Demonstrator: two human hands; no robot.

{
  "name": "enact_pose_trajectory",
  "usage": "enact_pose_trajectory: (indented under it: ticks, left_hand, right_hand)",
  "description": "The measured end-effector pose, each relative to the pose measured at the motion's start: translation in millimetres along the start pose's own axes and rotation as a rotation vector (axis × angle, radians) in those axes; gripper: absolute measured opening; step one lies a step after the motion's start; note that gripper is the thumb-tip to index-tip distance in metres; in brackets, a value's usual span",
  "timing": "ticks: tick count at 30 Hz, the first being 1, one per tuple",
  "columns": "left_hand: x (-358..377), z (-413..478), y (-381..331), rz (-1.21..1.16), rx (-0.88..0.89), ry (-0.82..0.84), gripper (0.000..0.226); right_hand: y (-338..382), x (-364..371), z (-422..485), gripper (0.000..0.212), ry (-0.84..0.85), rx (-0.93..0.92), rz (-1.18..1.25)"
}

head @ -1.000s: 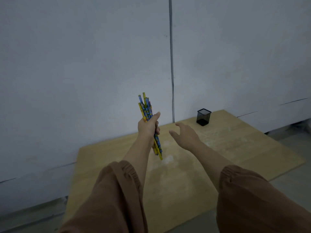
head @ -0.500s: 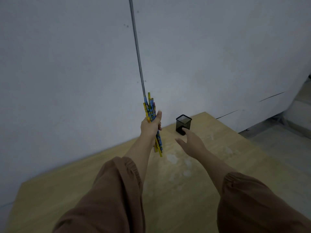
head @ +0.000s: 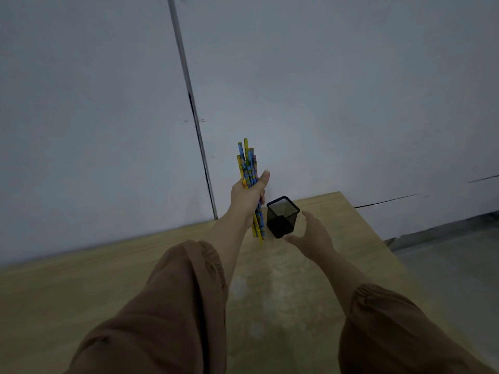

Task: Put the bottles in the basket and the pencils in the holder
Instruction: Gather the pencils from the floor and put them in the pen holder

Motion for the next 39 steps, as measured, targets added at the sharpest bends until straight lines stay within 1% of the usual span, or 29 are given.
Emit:
enact_pose_trajectory:
  ticks: [5, 9, 12, 14, 16, 18, 20, 22, 24, 29, 32, 35, 37, 39]
  left_hand:
    - [29.4, 45.7, -0.6, 0.041, 0.063, -0.095, 0.035]
    - [53.3, 78.6, 7.7, 0.074, 0.118, -0.133, 0.034]
    - [66.7, 98.2, 22.8, 0.098, 0.140, -0.163, 0.032]
    - [72.0, 107.9, 37.5, 0.081, 0.140, -0.192, 0.027]
    - [75.0, 116.1, 54.7, 0.060, 0.128, -0.228, 0.025]
    - [76.1, 122.0, 71.4, 0.067, 0.115, -0.260, 0.031]
    - [76.4, 126.6, 87.8, 0.098, 0.095, -0.265, 0.031]
    - [76.0, 129.0, 105.5, 0.133, 0.054, -0.238, 0.023]
    - [74.0, 128.4, 121.0, 0.172, 0.031, -0.204, 0.018]
    - [71.3, 123.9, 133.3, 0.228, 0.019, -0.159, 0.022]
    - [70.3, 121.5, 125.9, 0.312, 0.074, -0.182, 0.039]
    - [68.6, 117.2, 120.1, 0.350, 0.085, -0.201, 0.055]
    - [67.2, 115.8, 117.1, 0.338, 0.088, -0.215, 0.060]
    - [66.7, 115.9, 115.3, 0.322, 0.084, -0.218, 0.058]
  right_hand:
    - [-12.9, 10.3, 51.3, 0.102, 0.073, -0.006, 0.005]
    - [-29.2, 27.0, 78.6, 0.117, 0.166, 0.033, 0.027]
    - [-39.9, 39.7, 92.2, 0.129, 0.223, 0.044, 0.121]
    - [-41.4, 45.8, 96.9, 0.132, 0.210, 0.017, 0.204]
    - [-39.8, 50.6, 99.6, 0.130, 0.163, -0.026, 0.286]
    - [-39.5, 54.7, 101.1, 0.124, 0.113, -0.043, 0.374]
    - [-40.7, 57.5, 102.7, 0.111, 0.064, -0.047, 0.438]
    - [-42.4, 58.5, 103.8, 0.094, 0.017, -0.053, 0.475]
    - [-44.2, 60.1, 104.3, 0.085, -0.014, -0.054, 0.484]
    - [-47.4, 65.1, 102.7, 0.085, -0.035, -0.056, 0.479]
    - [-47.6, 63.8, 101.6, 0.083, -0.059, -0.047, 0.494]
    - [-46.1, 63.1, 100.9, 0.079, -0.095, -0.022, 0.480]
    - [-46.2, 62.2, 100.8, 0.079, -0.128, 0.001, 0.478]
    - [-47.9, 61.3, 102.4, 0.079, -0.155, 0.029, 0.478]
Point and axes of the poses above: each hand's wrist, its own z-axis towards the middle knuckle, its own x-axis out of the palm, y = z × x, the point moved 8 cm from there along z, towards the middle knuckle, and after that the axes turned 3 degrees about y, right-handed, at the moved point
